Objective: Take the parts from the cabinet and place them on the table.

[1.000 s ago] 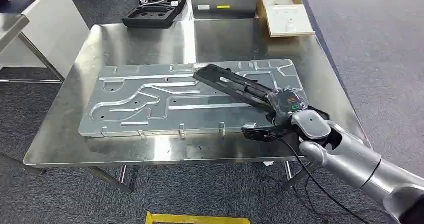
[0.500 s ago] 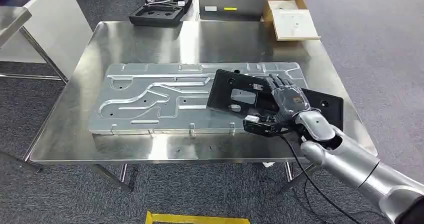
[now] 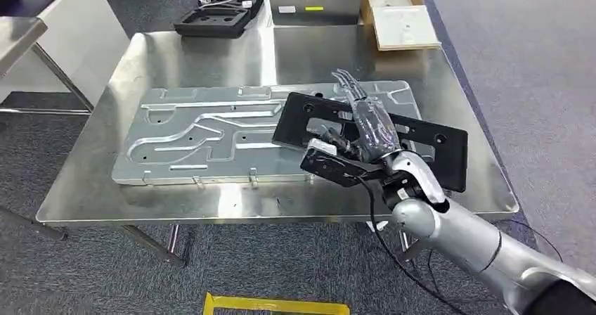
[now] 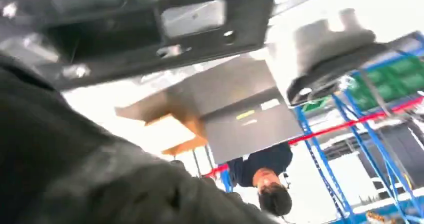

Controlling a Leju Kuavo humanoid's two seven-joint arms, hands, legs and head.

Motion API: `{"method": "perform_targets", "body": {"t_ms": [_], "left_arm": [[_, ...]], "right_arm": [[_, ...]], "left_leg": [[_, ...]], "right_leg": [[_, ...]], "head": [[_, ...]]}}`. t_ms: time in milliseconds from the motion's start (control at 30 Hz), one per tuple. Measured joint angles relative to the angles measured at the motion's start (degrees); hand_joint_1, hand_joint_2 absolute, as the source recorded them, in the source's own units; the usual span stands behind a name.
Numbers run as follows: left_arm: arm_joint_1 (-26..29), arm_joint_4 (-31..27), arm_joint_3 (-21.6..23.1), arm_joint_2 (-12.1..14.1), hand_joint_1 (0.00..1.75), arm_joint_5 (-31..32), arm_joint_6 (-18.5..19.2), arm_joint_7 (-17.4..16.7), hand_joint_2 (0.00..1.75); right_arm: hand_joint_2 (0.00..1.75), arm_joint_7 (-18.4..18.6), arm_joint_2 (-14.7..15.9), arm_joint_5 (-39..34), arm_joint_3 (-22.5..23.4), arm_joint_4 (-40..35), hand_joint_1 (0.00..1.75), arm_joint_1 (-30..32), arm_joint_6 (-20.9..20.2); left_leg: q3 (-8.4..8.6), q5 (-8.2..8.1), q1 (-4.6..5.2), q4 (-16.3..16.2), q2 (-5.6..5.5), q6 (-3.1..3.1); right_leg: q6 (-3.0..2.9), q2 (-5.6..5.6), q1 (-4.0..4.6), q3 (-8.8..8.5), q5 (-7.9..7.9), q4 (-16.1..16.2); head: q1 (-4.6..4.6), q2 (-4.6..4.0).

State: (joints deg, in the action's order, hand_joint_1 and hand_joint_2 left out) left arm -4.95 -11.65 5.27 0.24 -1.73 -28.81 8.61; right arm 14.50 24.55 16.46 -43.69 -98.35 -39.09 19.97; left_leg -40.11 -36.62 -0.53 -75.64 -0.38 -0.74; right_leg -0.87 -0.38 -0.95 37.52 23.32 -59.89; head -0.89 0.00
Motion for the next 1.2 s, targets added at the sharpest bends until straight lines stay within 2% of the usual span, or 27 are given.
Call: {"method": "perform_targets", "body": {"t_ms": [33,67,133,167,267,333,367,400,467,500,533,567,600,633,667,700,800,833,867,900,967,1000,1033,1067,1133,1167,1200], "left_arm": [[0.1,0.0,0.0,0.0,0.0,0.1,0.1,-0.2,1.75],[0.1,0.0,0.0,-0.1,0.0,0.2,0.2,-0.5,1.75],[0.0,0.0,0.3,-0.2,0.0,0.5,0.3,-0.9,1.75],[-0.2,0.0,0.7,-0.2,0.0,0.5,0.3,-1.0,1.75],[0.0,0.0,1.5,-0.2,0.0,0.1,0.1,-1.0,1.75],[0.0,0.0,1.9,-0.2,0.0,0.1,0.1,-1.1,1.75],[-0.1,0.0,2.2,-0.3,0.0,0.1,0.1,-1.1,1.75],[-0.2,0.0,2.7,-0.3,0.0,0.1,0.1,-1.1,1.75],[-0.1,0.0,2.9,-0.3,0.0,0.1,0.1,-1.2,1.75],[0.0,0.0,3.0,-0.3,0.0,0.0,0.1,-1.2,1.75],[0.0,0.0,3.1,-0.3,0.0,-0.1,0.1,-1.2,1.75],[0.0,0.0,3.2,-0.3,0.0,-0.3,0.0,-1.3,1.75],[-0.1,0.0,3.4,-0.3,0.0,-0.5,0.0,-1.3,0.0],[-0.1,0.0,3.6,-0.3,0.0,-0.5,0.0,-1.4,0.0],[-0.1,0.0,3.8,-0.3,0.0,-0.6,0.0,-1.5,0.0],[-0.1,0.0,4.0,-0.3,0.0,-0.6,0.0,-1.5,0.0],[0.0,0.0,4.2,-0.3,0.0,-0.6,0.0,-1.6,0.0],[0.1,0.0,4.2,-0.3,0.0,-0.7,0.0,-1.6,0.0],[0.2,0.0,4.2,-0.4,0.0,-0.7,0.0,-1.6,0.0],[0.2,0.0,4.2,-0.5,0.0,-0.7,0.0,-1.6,0.0],[0.2,0.0,4.2,-0.5,0.0,-0.7,0.0,-1.6,0.0],[0.2,0.0,4.2,-0.5,0.0,-0.8,0.0,-1.6,0.0],[0.2,0.0,4.2,-0.5,0.0,-0.8,0.0,-1.6,0.0],[0.2,0.0,4.2,-0.5,0.0,-0.8,0.0,-1.6,0.0],[0.1,0.0,4.2,-0.5,0.0,-0.8,0.0,-1.6,0.0],[0.0,0.0,4.2,-0.5,0.0,-0.8,0.0,-1.6,0.0],[-0.2,0.0,4.2,-0.5,0.0,-0.8,0.0,-1.6,0.0]], "right_arm": [[0.0,-0.5,-0.2,-0.5,0.6,-0.6,0.0,0.5,1.1],[0.0,-1.3,-0.3,-0.7,1.3,-1.4,0.0,1.2,3.3],[0.0,-4.0,-0.4,-6.3,2.9,-3.3,0.0,2.4,7.3],[0.0,-5.5,-0.5,-11.4,3.8,-4.4,0.0,3.1,8.9],[0.0,-8.1,-0.7,-22.0,6.2,-6.2,0.0,5.0,11.1],[0.0,-9.5,-0.7,-24.4,7.4,-7.4,0.0,6.1,11.9],[0.0,-10.0,-0.7,-25.2,8.3,-8.0,0.0,6.5,12.6],[0.0,-10.1,-0.7,-25.9,9.4,-8.5,0.0,6.8,13.2],[0.0,-10.1,-0.7,-26.7,11.0,-9.6,0.0,7.5,14.5],[0.0,-9.5,-0.7,-26.7,11.6,-10.1,0.0,7.9,15.0],[0.0,-8.8,-0.6,-26.4,11.9,-10.4,0.0,8.3,15.6],[0.0,-7.9,-0.4,-26.1,12.2,-10.7,0.0,8.6,16.0],[0.0,-7.2,-0.2,-25.7,12.4,-11.0,0.0,8.7,16.5],[0.0,-6.6,0.0,-25.4,12.7,-11.4,0.0,8.7,16.8],[0.0,-6.3,0.2,-25.1,13.0,-11.8,0.0,8.7,17.0],[0.0,-6.0,0.2,-24.8,13.3,-12.2,0.0,8.8,17.1],[0.0,-5.4,0.8,-24.3,13.8,-12.7,0.0,9.2,17.3],[0.0,-5.3,0.9,-24.4,13.8,-12.9,0.0,9.4,17.3],[0.0,-4.9,1.0,-24.5,13.8,-13.0,0.0,9.4,17.4],[0.0,-4.7,1.0,-24.5,14.0,-13.2,0.0,9.4,17.5],[0.0,-4.4,1.2,-24.5,14.2,-13.4,0.0,9.6,17.5],[0.0,-4.4,1.3,-24.5,14.2,-13.4,0.0,9.7,17.5],[0.0,-4.4,1.3,-24.5,14.2,-13.4,0.0,10.0,17.5],[0.0,-4.3,1.4,-24.5,14.2,-13.4,0.0,10.2,17.5],[0.0,-4.3,1.4,-24.5,14.4,-13.6,0.0,10.3,17.5],[0.0,-4.3,1.6,-24.5,14.5,-13.9,0.0,10.3,17.5],[0.0,-4.3,1.8,-24.5,14.7,-14.2,0.0,10.4,17.5]], "left_leg": [[0.9,0.55,0.01,0.5,0.0,0.14],[3.29,2.18,0.02,3.9,0.0,0.38],[9.98,5.73,0.07,14.0,-0.01,0.96],[11.27,4.82,0.26,17.4,-0.06,1.29],[10.78,6.24,0.99,17.1,-0.06,1.95],[10.51,7.99,0.33,18.2,0.28,2.84],[10.26,8.76,0.47,18.4,0.51,3.06],[9.4,9.36,0.49,18.4,0.56,3.69],[7.83,10.51,0.6,18.3,0.71,3.99],[7.03,11.01,0.63,18.2,0.77,3.95],[6.25,11.46,0.64,18.0,0.79,3.88],[5.5,11.86,0.64,17.8,0.8,3.79],[4.67,12.23,0.63,17.5,0.79,3.65],[4.0,12.47,0.62,17.0,0.79,3.39],[3.54,12.64,0.64,16.5,0.79,3.11],[2.97,12.88,0.82,16.1,0.77,2.75],[2.87,14.19,0.56,16.5,0.75,1.63],[2.58,14.36,0.66,16.4,0.58,1.23],[1.94,12.27,0.39,15.4,0.45,0.93],[0.97,8.91,0.32,12.9,0.48,0.74],[-1.02,2.74,0.19,4.6,0.49,0.37],[-1.52,1.47,0.19,1.3,0.48,0.29],[-1.18,1.99,0.19,-0.3,0.48,0.27],[0.33,3.8,0.18,0.5,0.48,0.31],[5.99,7.39,0.17,7.4,0.49,0.4],[9.96,7.15,0.15,12.5,0.47,0.5],[13.01,5.03,0.42,17.1,0.4,0.69]], "right_leg": [[0.03,0.01,0.08,0.45,-0.37,0.0],[0.07,0.03,0.14,0.87,-0.78,0.0],[0.37,0.07,0.2,1.44,-1.49,0.0],[0.67,0.01,0.23,1.53,-1.87,0.0],[1.86,0.0,0.15,1.46,-3.05,0.6],[2.56,0.21,0.12,1.68,-3.61,1.0],[2.68,0.42,-0.03,2.34,-1.3,-0.2],[2.69,0.41,-0.01,3.46,2.53,-3.4],[3.04,0.4,-0.09,5.54,8.65,-12.3],[3.27,0.4,-0.12,5.82,9.6,-15.5],[3.41,0.39,-0.18,5.14,8.94,-16.3],[3.51,0.37,-0.29,3.29,7.45,-14.8],[3.52,0.34,-0.4,0.06,5.68,-10.8],[3.46,0.33,-0.51,-3.79,4.69,-5.6],[3.27,0.35,-0.52,-6.94,5.97,-1.1],[2.9,0.42,0.11,-7.9,6.46,0.9],[1.68,0.46,0.49,-6.98,5.48,0.8],[1.01,0.27,-0.15,-6.14,4.68,1.6],[0.66,0.22,-0.1,-6.17,3.97,1.7],[0.15,0.18,-0.17,-5.47,3.36,1.7],[0.06,0.21,-0.07,-3.75,2.11,1.7],[0.09,0.21,-0.05,-2.88,1.51,1.6],[0.18,0.22,-0.07,-1.95,0.85,1.5],[0.32,0.23,-0.12,-1.01,0.24,1.4],[0.72,0.24,-0.28,0.61,-0.73,1.0],[1.04,0.22,-0.28,1.03,-1.13,0.7],[1.45,0.19,-0.04,1.49,-1.47,0.6]], "head": [[-0.02,0.0],[0.0,0.0],[0.0,0.0],[-0.02,0.0],[0.33,0.0],[0.3,0.0],[0.35,0.0],[0.73,0.0],[0.83,0.0],[0.92,0.0],[0.87,0.0],[0.89,0.0],[0.89,0.0],[0.92,0.0],[0.87,0.0],[0.76,0.0],[1.18,0.0],[1.18,0.0],[1.2,0.0],[0.98,0.0],[0.96,0.0],[0.92,0.0],[0.94,0.0],[0.94,0.0],[0.94,0.0],[0.87,0.0],[0.93,0.0]]}}
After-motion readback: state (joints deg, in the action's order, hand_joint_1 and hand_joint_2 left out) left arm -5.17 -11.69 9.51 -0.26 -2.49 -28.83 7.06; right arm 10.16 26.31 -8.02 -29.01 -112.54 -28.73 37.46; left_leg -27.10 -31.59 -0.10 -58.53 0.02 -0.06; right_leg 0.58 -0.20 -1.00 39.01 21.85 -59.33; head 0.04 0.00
